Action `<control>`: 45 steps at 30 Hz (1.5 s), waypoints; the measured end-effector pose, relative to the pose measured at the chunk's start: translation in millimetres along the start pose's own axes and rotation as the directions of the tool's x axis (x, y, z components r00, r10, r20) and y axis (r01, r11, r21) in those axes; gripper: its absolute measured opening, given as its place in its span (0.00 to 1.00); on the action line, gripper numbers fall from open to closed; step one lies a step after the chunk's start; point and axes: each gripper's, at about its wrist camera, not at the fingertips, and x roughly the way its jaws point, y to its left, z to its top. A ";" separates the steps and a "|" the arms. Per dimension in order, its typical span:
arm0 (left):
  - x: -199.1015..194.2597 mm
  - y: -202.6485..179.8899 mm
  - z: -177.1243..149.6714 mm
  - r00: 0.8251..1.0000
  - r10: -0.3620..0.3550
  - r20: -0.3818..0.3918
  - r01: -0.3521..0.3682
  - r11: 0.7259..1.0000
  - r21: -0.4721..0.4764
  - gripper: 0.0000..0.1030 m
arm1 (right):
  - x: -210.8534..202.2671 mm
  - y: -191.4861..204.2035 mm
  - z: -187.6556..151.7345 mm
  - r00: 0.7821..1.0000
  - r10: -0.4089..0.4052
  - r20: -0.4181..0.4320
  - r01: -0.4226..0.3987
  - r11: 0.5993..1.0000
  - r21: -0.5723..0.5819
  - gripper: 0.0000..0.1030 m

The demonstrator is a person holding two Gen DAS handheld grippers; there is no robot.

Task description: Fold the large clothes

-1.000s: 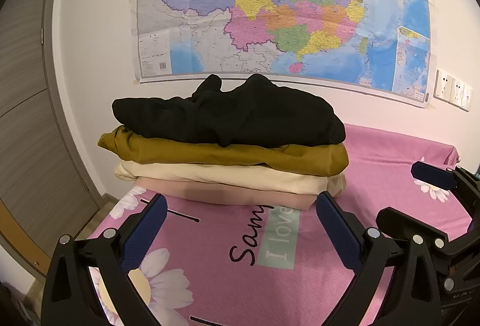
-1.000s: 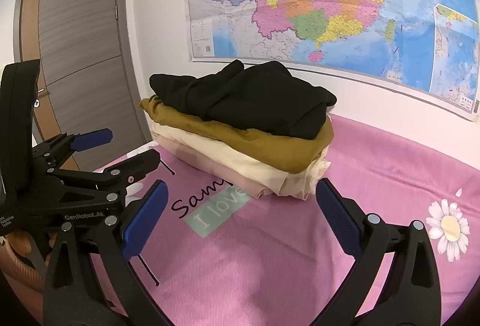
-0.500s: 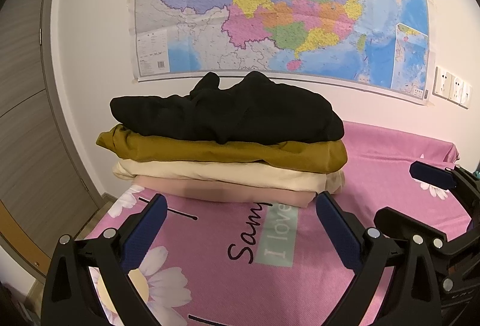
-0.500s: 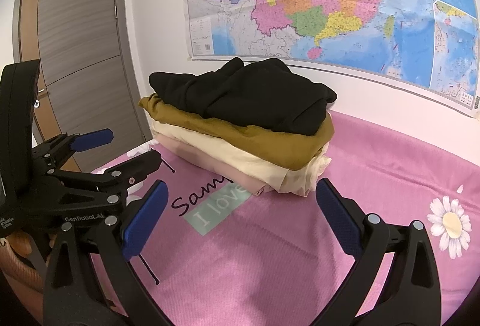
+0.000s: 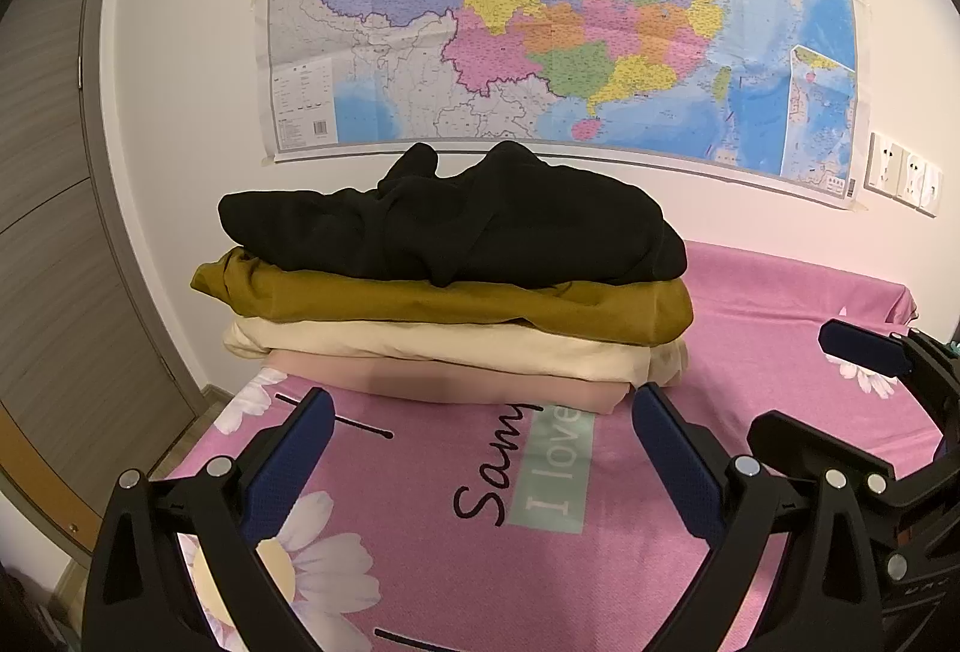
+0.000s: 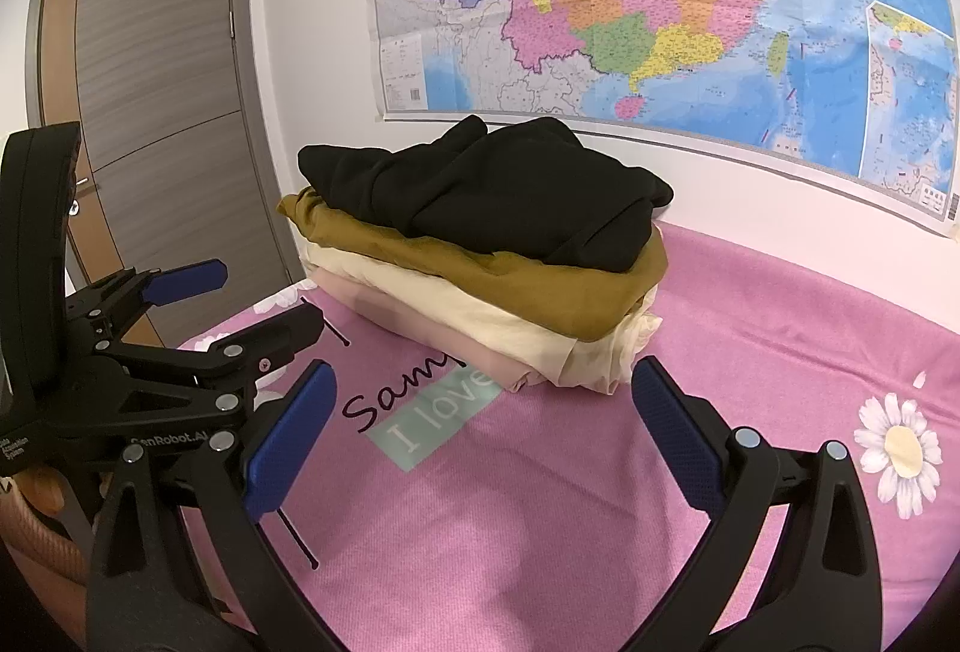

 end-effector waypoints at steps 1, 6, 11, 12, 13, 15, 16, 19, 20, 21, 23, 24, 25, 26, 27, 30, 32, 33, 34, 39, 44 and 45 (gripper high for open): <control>-0.2 -0.1 -0.3 1.000 0.000 0.000 0.000 1.000 0.000 0.93 | -0.2 -0.3 -0.1 1.000 0.000 0.000 0.000 1.000 0.000 0.94; -0.6 -0.2 -0.5 1.000 0.001 0.001 -0.001 1.000 0.000 0.93 | -0.4 0.0 0.0 1.000 0.000 0.002 0.000 1.000 0.000 0.94; -0.2 -0.4 -0.3 1.000 -0.001 0.001 0.001 1.000 0.000 0.93 | -0.1 0.1 0.1 1.000 0.000 0.000 0.000 1.000 0.000 0.94; 0.1 -0.5 -0.5 1.000 -0.002 -0.001 0.002 1.000 0.000 0.93 | -0.2 0.0 0.0 1.000 0.000 0.000 0.000 1.000 0.000 0.94; -0.4 -0.4 -0.9 1.000 -0.001 -0.001 0.001 1.000 0.001 0.93 | -0.3 -0.1 -0.2 1.000 0.000 -0.001 0.000 1.000 0.002 0.94; 0.2 -0.5 -0.8 1.000 -0.003 -0.002 0.003 1.000 0.001 0.93 | -0.1 -0.3 -0.5 1.000 0.001 -0.001 -0.001 1.000 0.002 0.94; 0.2 -0.3 -1.0 1.000 -0.004 -0.002 0.004 1.000 0.001 0.93 | 0.0 -0.4 -0.6 1.000 0.000 -0.001 0.000 1.000 0.004 0.94; 0.0 -0.7 -0.9 1.000 -0.003 -0.002 0.003 1.000 0.001 0.93 | 0.3 -0.1 -1.0 1.000 0.000 -0.002 0.000 1.000 0.005 0.94; 0.1 -0.5 -1.0 1.000 -0.004 -0.003 0.004 1.000 0.000 0.93 | 0.8 -0.1 -0.8 1.000 0.000 -0.002 0.000 1.000 0.004 0.94; 0.6 -0.6 -0.8 1.000 -0.006 -0.003 0.006 1.000 0.002 0.93 | 0.8 -0.5 -1.0 1.000 0.001 -0.002 -0.001 1.000 0.005 0.94; 0.2 -0.8 -1.1 1.000 -0.003 -0.002 0.003 1.000 0.001 0.93 | 0.9 0.0 -1.1 1.000 0.001 -0.002 -0.001 1.000 0.007 0.94; 0.4 -0.8 -1.1 1.000 -0.004 -0.002 0.004 1.000 0.003 0.93 | 1.3 0.1 -1.1 1.000 0.002 -0.003 -0.001 1.000 0.007 0.94; 1.0 -0.8 -1.2 1.000 -0.004 -0.003 0.004 1.000 0.004 0.93 | 1.2 0.2 -1.4 1.000 0.002 -0.003 -0.002 1.000 0.008 0.94; 0.6 -0.8 -1.0 1.000 -0.004 -0.003 0.004 1.000 0.001 0.93 | 1.2 0.2 -1.2 1.000 0.002 -0.003 -0.002 1.000 0.009 0.94; 1.2 -0.8 -0.7 1.000 -0.006 -0.003 0.006 1.000 0.001 0.93 | 1.6 0.3 -1.4 1.000 0.002 -0.003 -0.002 1.000 0.009 0.94; 1.5 -0.6 -1.4 1.000 -0.008 -0.007 0.008 1.000 -0.002 0.93 | 2.3 0.1 -1.7 1.000 0.001 -0.002 -0.001 1.000 0.011 0.94; 2.4 -0.9 -3.2 1.000 -0.009 -0.010 0.009 1.000 -0.003 0.93 | 2.8 -0.6 -2.6 1.000 0.003 -0.002 -0.003 1.000 0.016 0.94; 2.5 -1.4 -4.1 1.000 -0.010 -0.011 0.010 1.000 -0.002 0.93 | 3.1 -0.9 -3.4 1.000 0.001 -0.002 -0.001 1.000 0.019 0.94; 3.2 -1.6 -4.7 1.000 -0.012 -0.012 0.012 1.000 0.000 0.93 | 3.4 -1.1 -4.1 1.000 0.000 -0.004 0.000 1.000 0.022 0.94; 4.1 -2.5 -7.0 1.000 -0.013 -0.018 0.013 1.000 0.002 0.93 | 4.3 -4.2 -5.6 1.000 0.010 -0.011 -0.010 0.999 0.045 0.94; 6.9 -4.4 -10.0 0.999 -0.045 -0.023 0.045 0.999 -0.014 0.93 | 2.0 -5.9 -9.7 1.000 0.003 -0.013 -0.002 0.999 0.051 0.94; 7.1 -5.3 -11.4 0.999 -0.046 -0.019 0.046 0.999 -0.019 0.93 | 0.8 -6.5 -11.0 1.000 -0.002 -0.012 0.003 0.999 0.052 0.94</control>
